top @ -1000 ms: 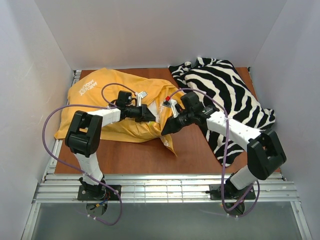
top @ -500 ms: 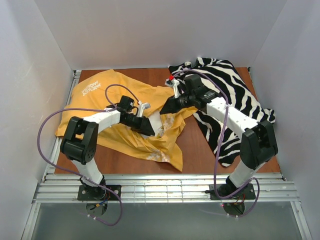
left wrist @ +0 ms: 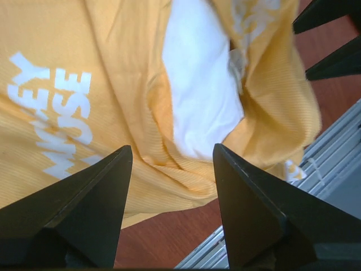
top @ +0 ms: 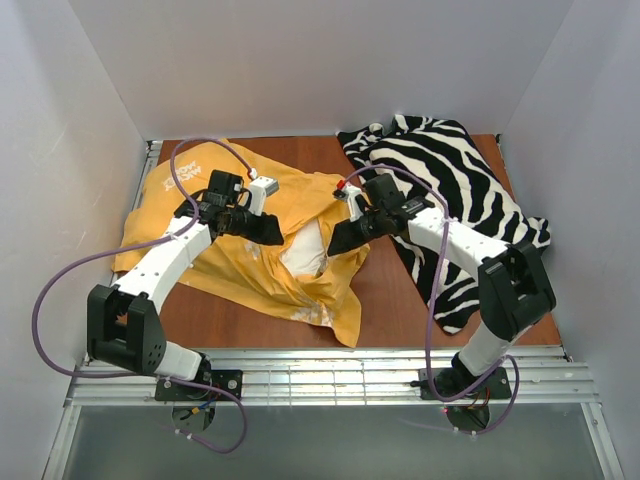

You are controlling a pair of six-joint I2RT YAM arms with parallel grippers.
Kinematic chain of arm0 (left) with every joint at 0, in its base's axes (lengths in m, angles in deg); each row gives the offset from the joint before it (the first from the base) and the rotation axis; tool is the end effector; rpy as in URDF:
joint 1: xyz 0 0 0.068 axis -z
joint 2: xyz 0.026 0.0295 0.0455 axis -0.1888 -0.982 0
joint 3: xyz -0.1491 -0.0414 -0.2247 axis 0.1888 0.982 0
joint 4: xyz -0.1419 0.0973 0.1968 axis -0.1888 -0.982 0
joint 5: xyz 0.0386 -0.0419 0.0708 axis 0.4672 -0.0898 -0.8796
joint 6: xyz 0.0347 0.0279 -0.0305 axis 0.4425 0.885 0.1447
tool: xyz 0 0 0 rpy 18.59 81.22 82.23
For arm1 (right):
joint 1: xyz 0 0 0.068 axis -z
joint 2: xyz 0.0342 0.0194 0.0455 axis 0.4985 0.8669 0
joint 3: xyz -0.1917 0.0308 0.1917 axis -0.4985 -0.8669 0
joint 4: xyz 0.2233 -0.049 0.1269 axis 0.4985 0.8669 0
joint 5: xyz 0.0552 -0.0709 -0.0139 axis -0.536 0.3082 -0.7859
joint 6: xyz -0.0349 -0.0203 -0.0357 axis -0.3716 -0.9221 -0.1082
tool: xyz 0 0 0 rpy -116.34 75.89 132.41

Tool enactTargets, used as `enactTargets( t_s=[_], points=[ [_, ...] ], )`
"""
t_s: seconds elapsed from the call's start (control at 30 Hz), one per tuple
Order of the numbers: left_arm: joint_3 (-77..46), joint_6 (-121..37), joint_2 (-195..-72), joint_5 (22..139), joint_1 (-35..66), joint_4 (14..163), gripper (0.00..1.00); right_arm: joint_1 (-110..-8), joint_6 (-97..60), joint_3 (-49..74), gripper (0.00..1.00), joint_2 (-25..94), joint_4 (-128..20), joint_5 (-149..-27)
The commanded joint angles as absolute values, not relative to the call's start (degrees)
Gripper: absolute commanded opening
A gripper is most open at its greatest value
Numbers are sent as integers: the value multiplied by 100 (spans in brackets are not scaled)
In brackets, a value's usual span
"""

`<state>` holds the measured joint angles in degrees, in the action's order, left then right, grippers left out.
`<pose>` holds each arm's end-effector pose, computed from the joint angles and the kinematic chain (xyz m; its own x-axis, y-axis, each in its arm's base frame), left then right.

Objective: Put the pillow into the pillowcase

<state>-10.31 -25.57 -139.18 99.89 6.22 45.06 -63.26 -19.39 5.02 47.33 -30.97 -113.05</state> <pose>0.2724 -0.1011 0.2865 -0.7441 0.3019 -0.5960 0.5723 0.7483 -0.3355 0.2832 0.2096 0.2451 -0.7071 -0.3664 -0.6047 -0.6902 0.5432 0.4780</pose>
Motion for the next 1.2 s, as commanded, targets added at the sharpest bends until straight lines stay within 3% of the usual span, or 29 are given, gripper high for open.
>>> enactTargets(
  t_s=[0.0,0.27,0.33,0.37,0.4,0.7,1.17],
  points=[
    [-719,-2551,-14015,9268,661,4610,55,-6496,-1812,846,49,5099,-3098,-10176],
    [-648,-2551,-14015,9172,687,4909,56,-6497,-1364,1681,49,6295,-3476,-10067],
    [-578,-2534,-13980,9137,687,4962,56,-6497,-1355,1901,37,6524,-3477,-10137],
    [-560,-2525,-13988,9128,687,4980,56,-6488,-1355,1962,25,6550,-3476,-10180],
    [-543,-2507,-13988,9102,687,4988,56,-6497,-1364,2015,2,6507,-3459,-10320],
    [-578,-2454,-14102,9698,687,5234,56,-6295,-1180,2095,1,5505,-3344,-11471],
    [-543,-2850,-14718,9725,1039,5938,54,-6066,-222,1507,1,5680,-4468,-12115]
  ],
)
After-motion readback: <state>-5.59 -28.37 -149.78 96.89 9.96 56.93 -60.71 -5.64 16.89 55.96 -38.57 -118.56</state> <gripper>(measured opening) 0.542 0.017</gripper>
